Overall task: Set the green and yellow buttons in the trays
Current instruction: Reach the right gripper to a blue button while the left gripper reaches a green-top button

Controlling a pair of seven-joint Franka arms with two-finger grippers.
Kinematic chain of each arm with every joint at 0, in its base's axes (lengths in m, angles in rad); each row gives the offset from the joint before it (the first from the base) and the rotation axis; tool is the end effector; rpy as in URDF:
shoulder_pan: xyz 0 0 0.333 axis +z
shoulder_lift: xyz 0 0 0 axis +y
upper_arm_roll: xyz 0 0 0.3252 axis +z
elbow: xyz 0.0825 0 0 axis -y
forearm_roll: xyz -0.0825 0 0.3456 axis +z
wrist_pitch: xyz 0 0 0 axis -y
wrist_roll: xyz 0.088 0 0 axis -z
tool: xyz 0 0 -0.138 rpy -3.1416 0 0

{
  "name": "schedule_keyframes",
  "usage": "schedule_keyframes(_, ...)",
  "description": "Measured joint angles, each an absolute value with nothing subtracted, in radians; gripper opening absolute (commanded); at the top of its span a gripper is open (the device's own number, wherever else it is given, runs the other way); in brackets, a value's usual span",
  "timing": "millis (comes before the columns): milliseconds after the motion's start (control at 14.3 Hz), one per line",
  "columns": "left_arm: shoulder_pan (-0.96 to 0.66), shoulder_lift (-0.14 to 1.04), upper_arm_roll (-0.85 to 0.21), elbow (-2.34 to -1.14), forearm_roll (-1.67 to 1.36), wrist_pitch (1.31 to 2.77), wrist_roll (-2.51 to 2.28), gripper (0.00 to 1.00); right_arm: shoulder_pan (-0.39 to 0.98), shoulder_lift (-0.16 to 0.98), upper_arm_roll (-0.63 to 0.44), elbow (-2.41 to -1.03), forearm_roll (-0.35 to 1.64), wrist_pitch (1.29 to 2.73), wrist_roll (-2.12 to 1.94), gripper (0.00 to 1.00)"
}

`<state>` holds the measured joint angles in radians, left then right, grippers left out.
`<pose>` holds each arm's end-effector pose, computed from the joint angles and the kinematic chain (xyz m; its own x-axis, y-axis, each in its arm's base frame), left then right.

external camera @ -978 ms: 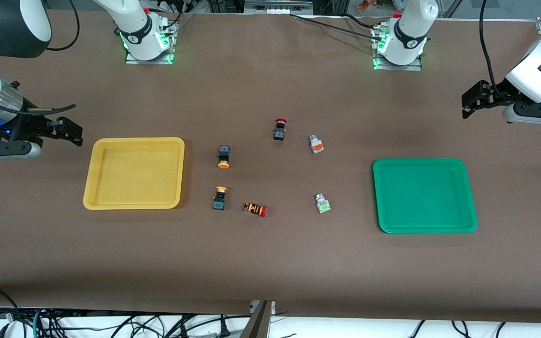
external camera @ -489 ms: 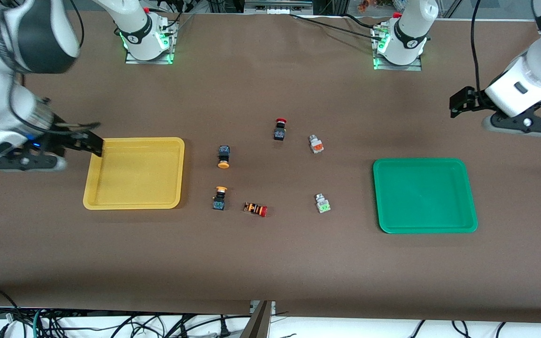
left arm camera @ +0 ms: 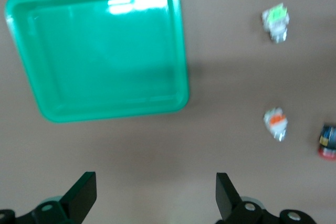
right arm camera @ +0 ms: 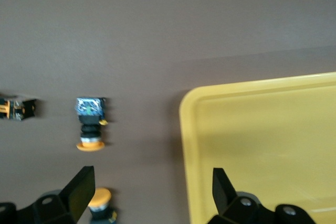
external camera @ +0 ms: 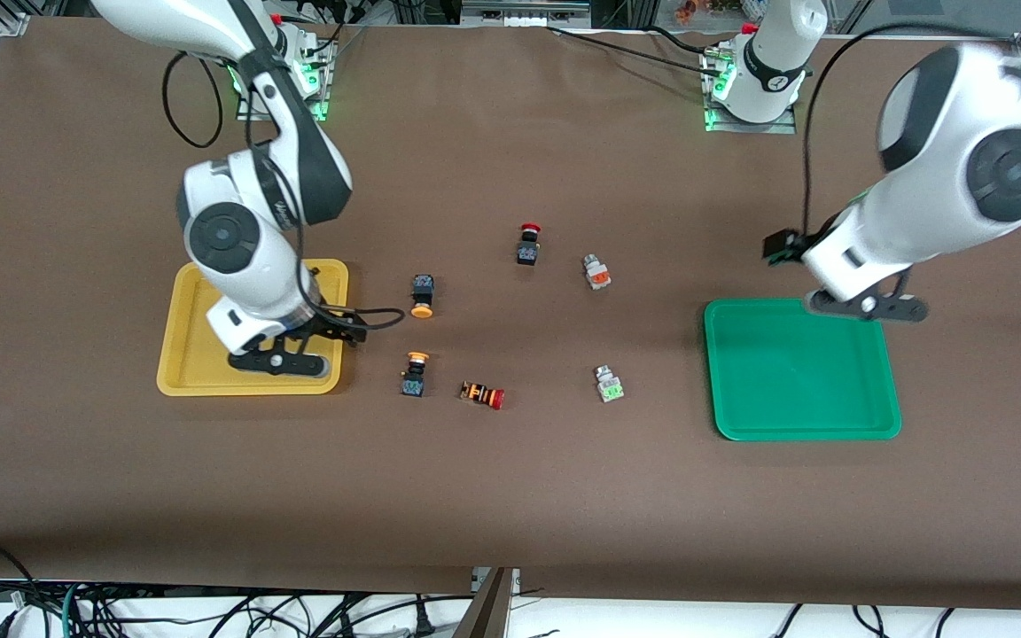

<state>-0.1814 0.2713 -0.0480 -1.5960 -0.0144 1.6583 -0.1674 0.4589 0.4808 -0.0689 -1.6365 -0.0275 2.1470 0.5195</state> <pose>0.5637 -0.1310 0.4491 0.9763 -0.0566 -0.2087 -0.0597 -0.9982 -0.0083 0.6033 0.2517 0.3394 0.9930 -0.1054 0.0535 -0.1072 -0.9937 0.0331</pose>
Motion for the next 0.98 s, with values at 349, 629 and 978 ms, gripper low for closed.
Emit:
schedule_keyframes(349,-0.275,0.465,-0.052,-1.556,-0.048,1.925,-0.446,1.00,0.506,0.623,-0.068,-1.637,-0.027,2.382,0.684,0.99)
schedule_keyframes(629,-0.355,0.670,-0.052,-1.359,-0.048,1.993,-0.600,1.00,0.552,0.750,-0.069,-1.635,-0.027,2.557,0.788,0.99)
schedule_keyframes(978,-0.376,0.814,-0.052,-1.311,-0.048,2.182,-0.610,1.00,0.552,0.799,-0.075,-1.620,-0.027,2.629,0.802,0.82)
